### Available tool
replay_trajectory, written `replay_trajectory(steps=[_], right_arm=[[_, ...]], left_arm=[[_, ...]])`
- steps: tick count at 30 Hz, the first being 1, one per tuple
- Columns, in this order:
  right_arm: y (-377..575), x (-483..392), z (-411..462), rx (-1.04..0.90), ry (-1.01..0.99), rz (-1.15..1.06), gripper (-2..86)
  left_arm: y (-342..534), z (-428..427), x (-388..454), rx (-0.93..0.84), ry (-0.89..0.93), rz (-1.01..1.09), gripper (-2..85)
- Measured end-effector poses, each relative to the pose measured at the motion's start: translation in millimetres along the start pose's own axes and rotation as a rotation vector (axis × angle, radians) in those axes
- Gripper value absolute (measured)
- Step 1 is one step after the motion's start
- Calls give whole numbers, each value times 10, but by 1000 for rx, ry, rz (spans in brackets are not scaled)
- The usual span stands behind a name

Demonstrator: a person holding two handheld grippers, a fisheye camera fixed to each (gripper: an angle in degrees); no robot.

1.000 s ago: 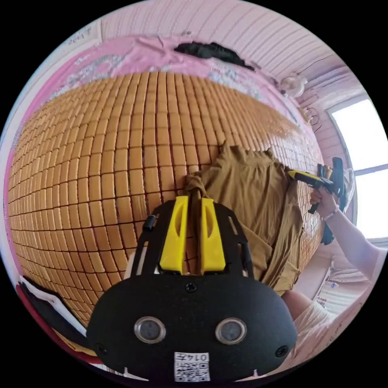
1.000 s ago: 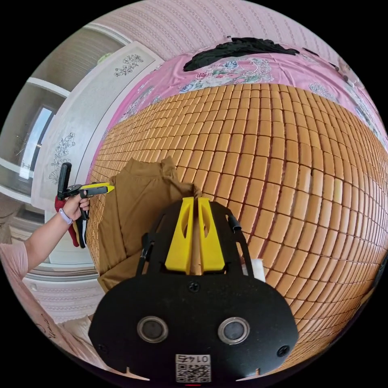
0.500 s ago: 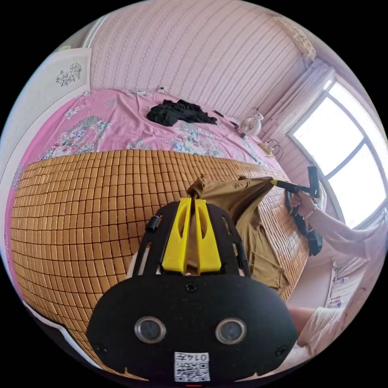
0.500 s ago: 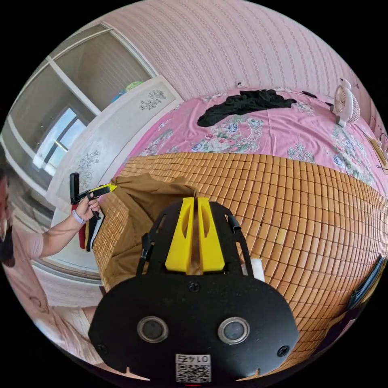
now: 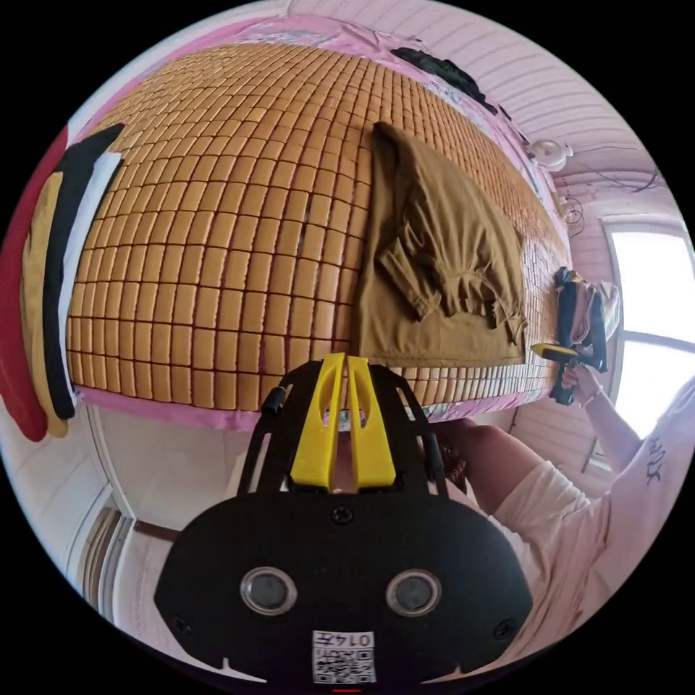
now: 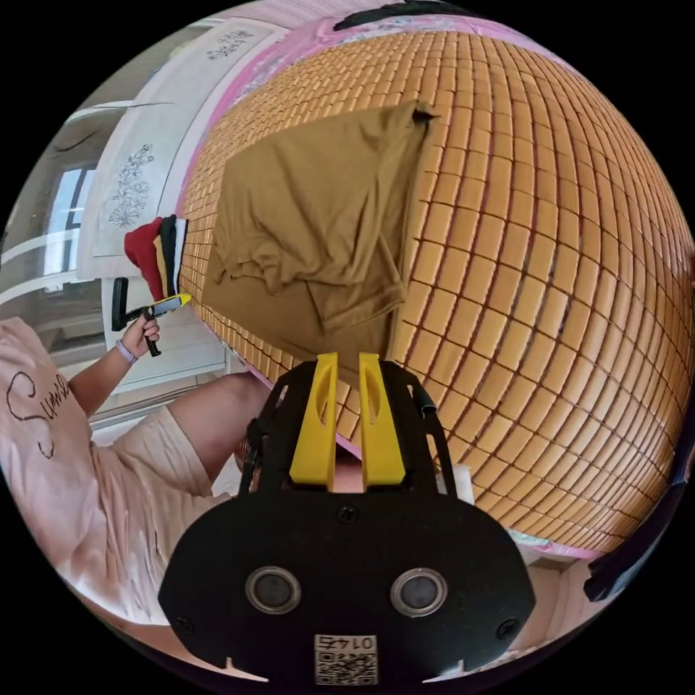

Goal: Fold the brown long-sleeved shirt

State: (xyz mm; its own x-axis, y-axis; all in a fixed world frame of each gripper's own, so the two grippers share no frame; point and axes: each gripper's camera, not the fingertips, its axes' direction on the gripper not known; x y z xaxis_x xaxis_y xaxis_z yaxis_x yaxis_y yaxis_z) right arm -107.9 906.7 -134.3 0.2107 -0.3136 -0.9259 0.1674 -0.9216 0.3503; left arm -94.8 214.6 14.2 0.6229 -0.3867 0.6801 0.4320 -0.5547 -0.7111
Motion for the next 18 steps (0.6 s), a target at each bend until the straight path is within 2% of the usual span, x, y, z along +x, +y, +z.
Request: replay_trajectory(steps=[5,10,12,14,18], right_arm=[[-205,-704,171,122,157,-162,61],[-273,-851,296,212,45,-110,70],[-287,-895,331,203,119,-99,71],[-264,-779,240,263,194,2,74],[-253,-505,101,371,200,147,97]], left_arm=[[-240,27,525,74,-30,146,20],[-508,125,961,137,-24,181,62],[-531,258,1139,102,12,208,68],[-525,268,1230,113,-51,221,70],[-583,150,1092,196,-130,126,81]])
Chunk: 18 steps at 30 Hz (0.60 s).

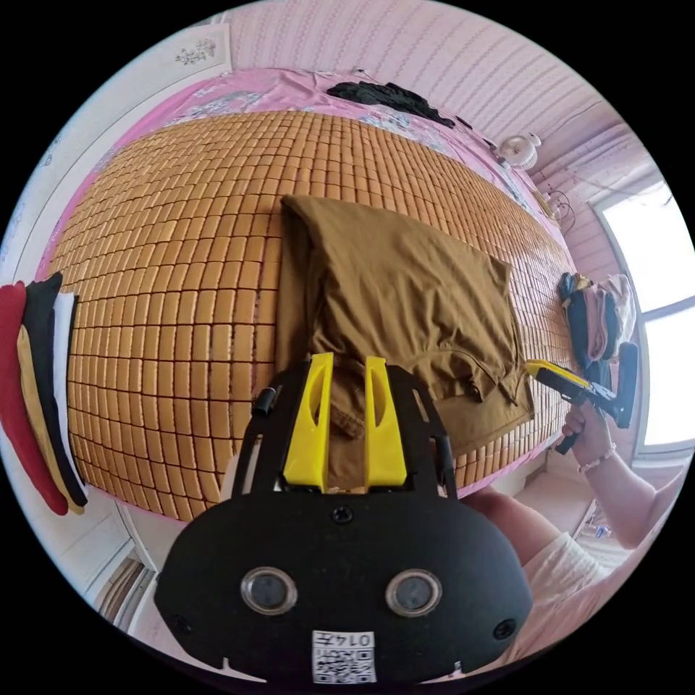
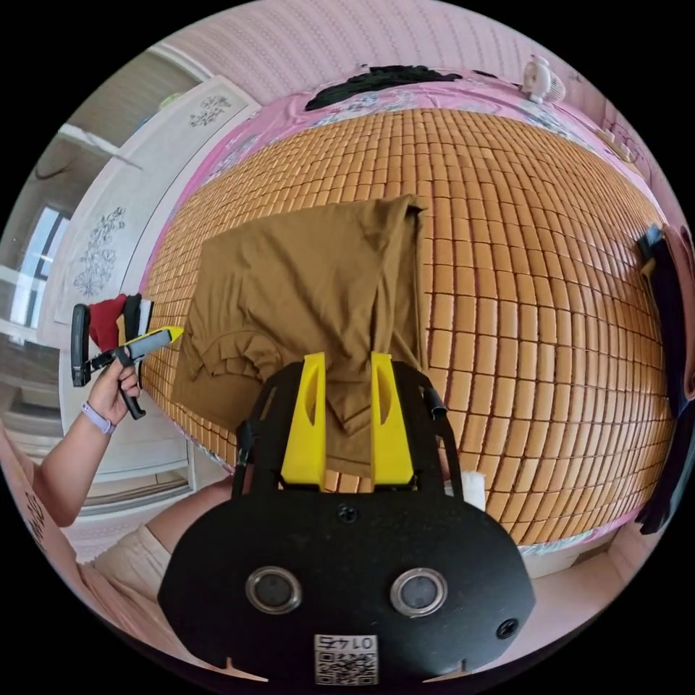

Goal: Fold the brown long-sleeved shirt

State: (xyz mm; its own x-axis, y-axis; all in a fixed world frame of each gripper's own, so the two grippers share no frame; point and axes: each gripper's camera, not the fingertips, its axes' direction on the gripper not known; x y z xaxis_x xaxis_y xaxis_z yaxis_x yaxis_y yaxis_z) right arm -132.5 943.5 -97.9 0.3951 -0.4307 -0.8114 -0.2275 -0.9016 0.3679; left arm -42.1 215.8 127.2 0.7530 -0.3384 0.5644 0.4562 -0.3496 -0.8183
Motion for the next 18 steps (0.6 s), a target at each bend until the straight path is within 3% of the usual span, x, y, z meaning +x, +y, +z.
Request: replay_trajectory(steps=[7,13,18], right_arm=[[-145,92,254,-65,26,60,68],[-200,127,143,-72,-45,27,14],[-216,168,-198,-11,-134,5,6]], left_arm=[[-135,178,71,-34,-16,-16,85],[-151,232,240,-85,-58,77,2],[-85,-113,361,1,-79,168,-9]])
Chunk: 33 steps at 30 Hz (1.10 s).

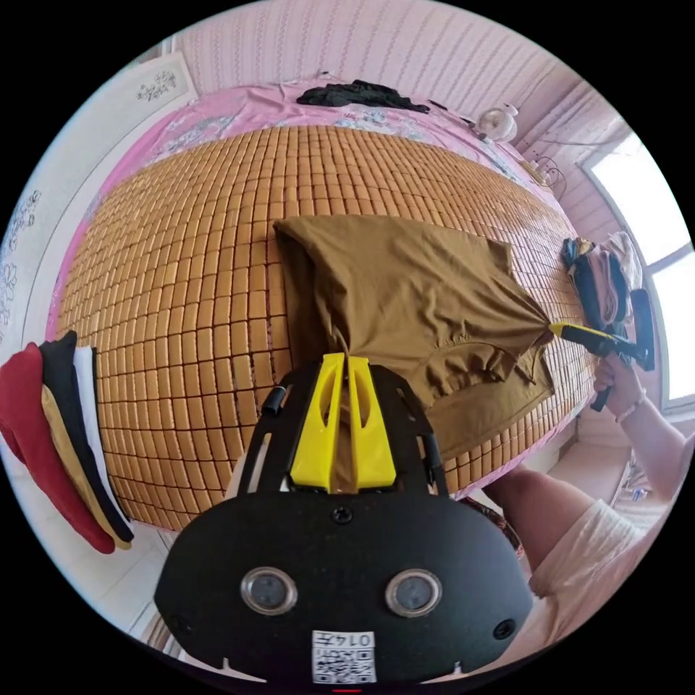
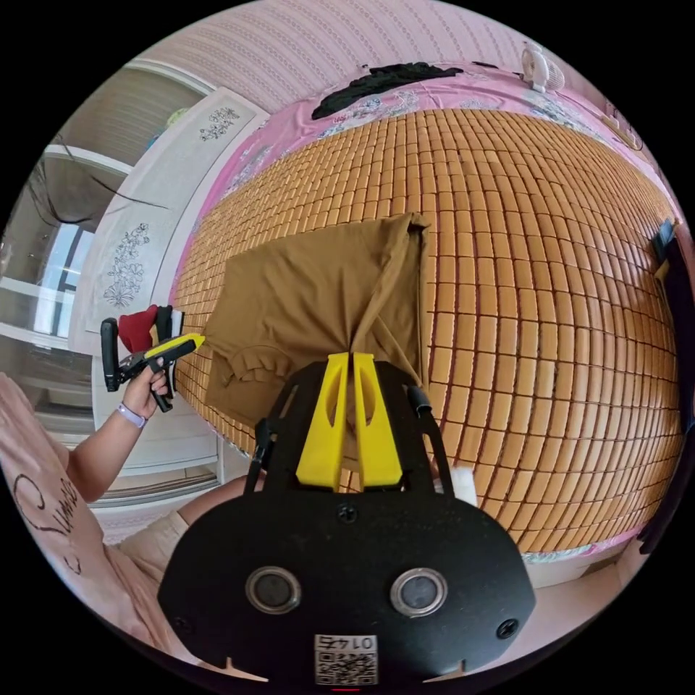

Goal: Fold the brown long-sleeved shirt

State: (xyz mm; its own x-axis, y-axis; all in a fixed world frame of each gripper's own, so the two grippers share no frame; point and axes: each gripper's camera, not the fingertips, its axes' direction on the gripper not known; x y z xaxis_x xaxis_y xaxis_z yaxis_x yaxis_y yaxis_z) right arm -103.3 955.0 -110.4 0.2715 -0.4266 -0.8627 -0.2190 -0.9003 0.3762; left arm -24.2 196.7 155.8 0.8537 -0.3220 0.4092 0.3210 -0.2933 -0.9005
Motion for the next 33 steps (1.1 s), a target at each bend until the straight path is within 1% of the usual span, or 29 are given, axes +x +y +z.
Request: replay_trajectory(steps=[3,9,13,16,18,22,24,25,27,28,29,31,33], right_arm=[[-30,77,-89,-26,-88,27,5],[-108,247,-93,-128,-241,104,4],[-125,303,-19,-288,-315,140,4],[-116,331,168,-339,-226,143,5],[-103,318,324,-347,-175,132,5],[-16,199,491,-348,-33,92,6],[22,114,455,-330,31,51,6],[35,13,406,-299,89,-6,5],[30,-280,359,-259,231,-182,3],[30,-541,380,-234,335,-337,1],[12,-763,433,-191,403,-439,-1],[-81,-1020,567,-135,420,-539,-2],[-272,-1222,767,-136,367,-628,-3]], left_arm=[[21,-130,90,-2,37,79,-10],[-4,-340,101,-34,142,83,-10],[23,-403,108,-87,206,85,-10],[96,-230,87,-176,215,73,-10],[161,69,31,-242,218,15,-10],[271,373,-3,-302,167,-67,-8],[340,326,34,-276,147,-75,-9],[350,297,51,-264,142,-71,-9],[326,173,188,-212,126,-24,-9],[304,148,245,-196,127,-2,-10],[250,124,384,-172,141,56,-10],[155,149,628,-145,172,129,-10],[48,247,987,-87,221,172,-10]])
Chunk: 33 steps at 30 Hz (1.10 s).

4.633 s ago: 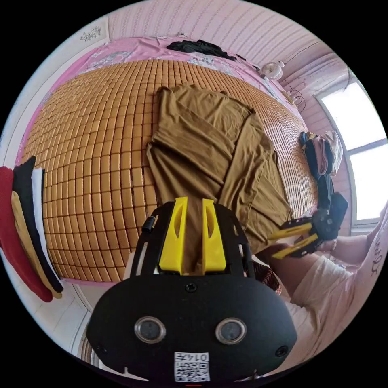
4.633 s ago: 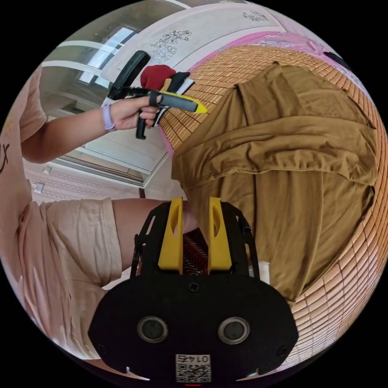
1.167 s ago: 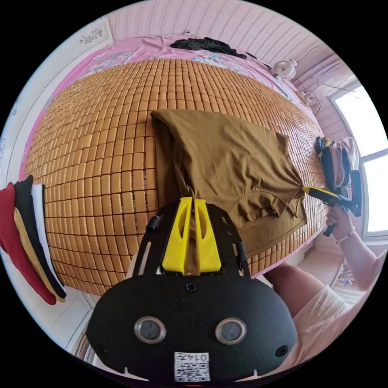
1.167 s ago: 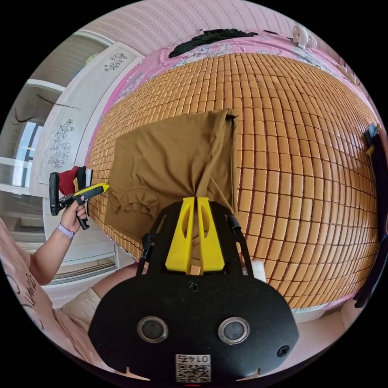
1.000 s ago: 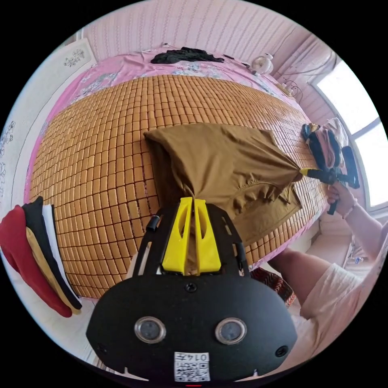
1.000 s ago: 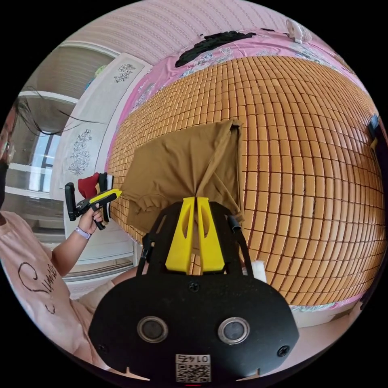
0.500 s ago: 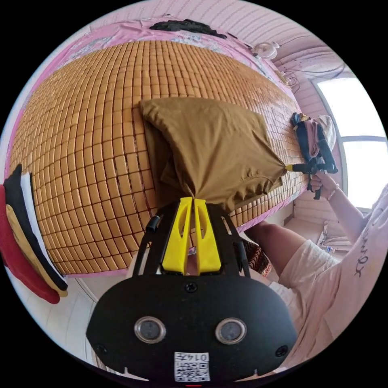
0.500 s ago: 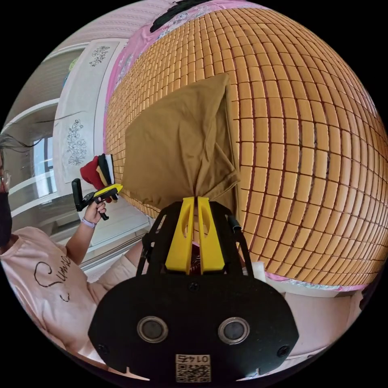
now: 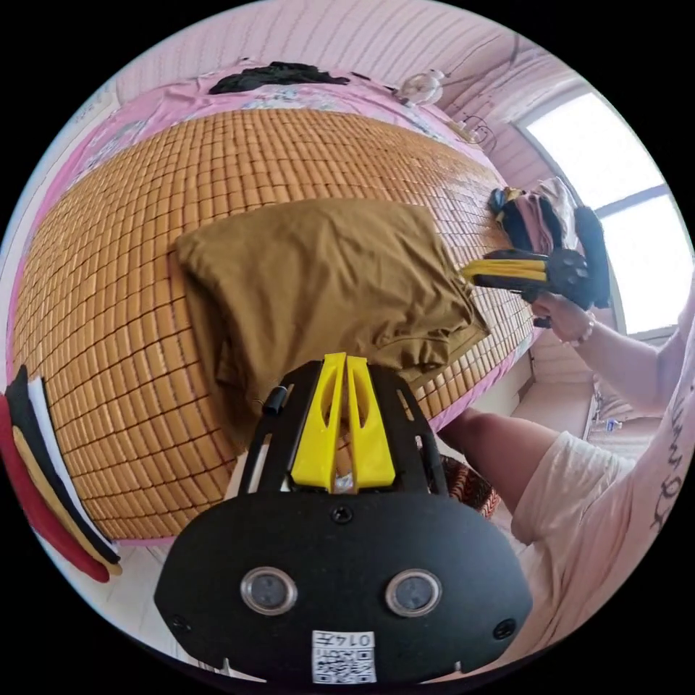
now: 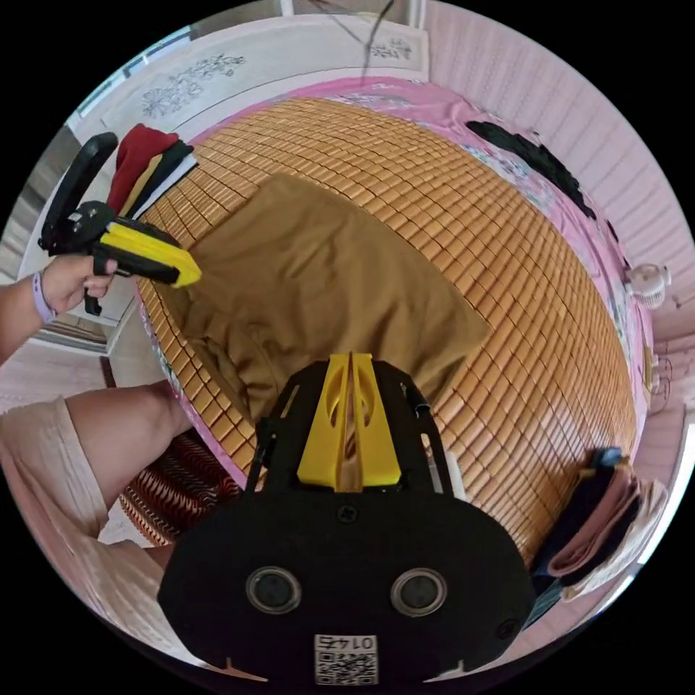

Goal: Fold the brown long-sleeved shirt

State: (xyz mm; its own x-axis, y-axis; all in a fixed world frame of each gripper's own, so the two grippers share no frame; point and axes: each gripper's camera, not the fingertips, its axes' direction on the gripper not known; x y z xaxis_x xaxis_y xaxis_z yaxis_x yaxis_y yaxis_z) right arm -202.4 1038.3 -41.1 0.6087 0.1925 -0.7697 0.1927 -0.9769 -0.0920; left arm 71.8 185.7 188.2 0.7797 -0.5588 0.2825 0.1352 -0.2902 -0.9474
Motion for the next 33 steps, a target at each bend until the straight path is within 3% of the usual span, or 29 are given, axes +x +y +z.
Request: replay_trajectory(steps=[6,8,11,14,16,17,19,22,25,29,33], right_arm=[[-1096,33,402,31,-79,-108,-4],[-1345,76,775,-161,-190,-182,-4],[-1493,136,662,-184,-169,-258,-4],[-1622,226,585,-103,-126,-222,-4],[-1659,257,824,-164,-95,-223,-3],[-1655,319,787,-84,-128,-204,-3],[-1627,438,736,-104,-163,-175,-3],[-1174,782,409,53,-229,-20,-1],[-352,1119,311,63,-302,189,7],[881,1276,184,-2,-296,471,58],[1447,1220,273,-63,-351,608,83]], left_arm=[[-155,643,592,0,-44,76,-10],[-128,809,664,-47,-38,86,-10],[-47,939,784,-86,-23,131,-10],[29,976,877,-56,-43,185,-9],[59,994,901,-43,-42,203,-9],[80,1001,910,-35,-37,211,-8],[109,980,914,-27,-17,207,-5],[213,771,979,112,91,261,14],[232,692,1152,158,112,333,56],[144,757,1396,264,127,398,93],[-86,1014,1658,234,164,431,156]])
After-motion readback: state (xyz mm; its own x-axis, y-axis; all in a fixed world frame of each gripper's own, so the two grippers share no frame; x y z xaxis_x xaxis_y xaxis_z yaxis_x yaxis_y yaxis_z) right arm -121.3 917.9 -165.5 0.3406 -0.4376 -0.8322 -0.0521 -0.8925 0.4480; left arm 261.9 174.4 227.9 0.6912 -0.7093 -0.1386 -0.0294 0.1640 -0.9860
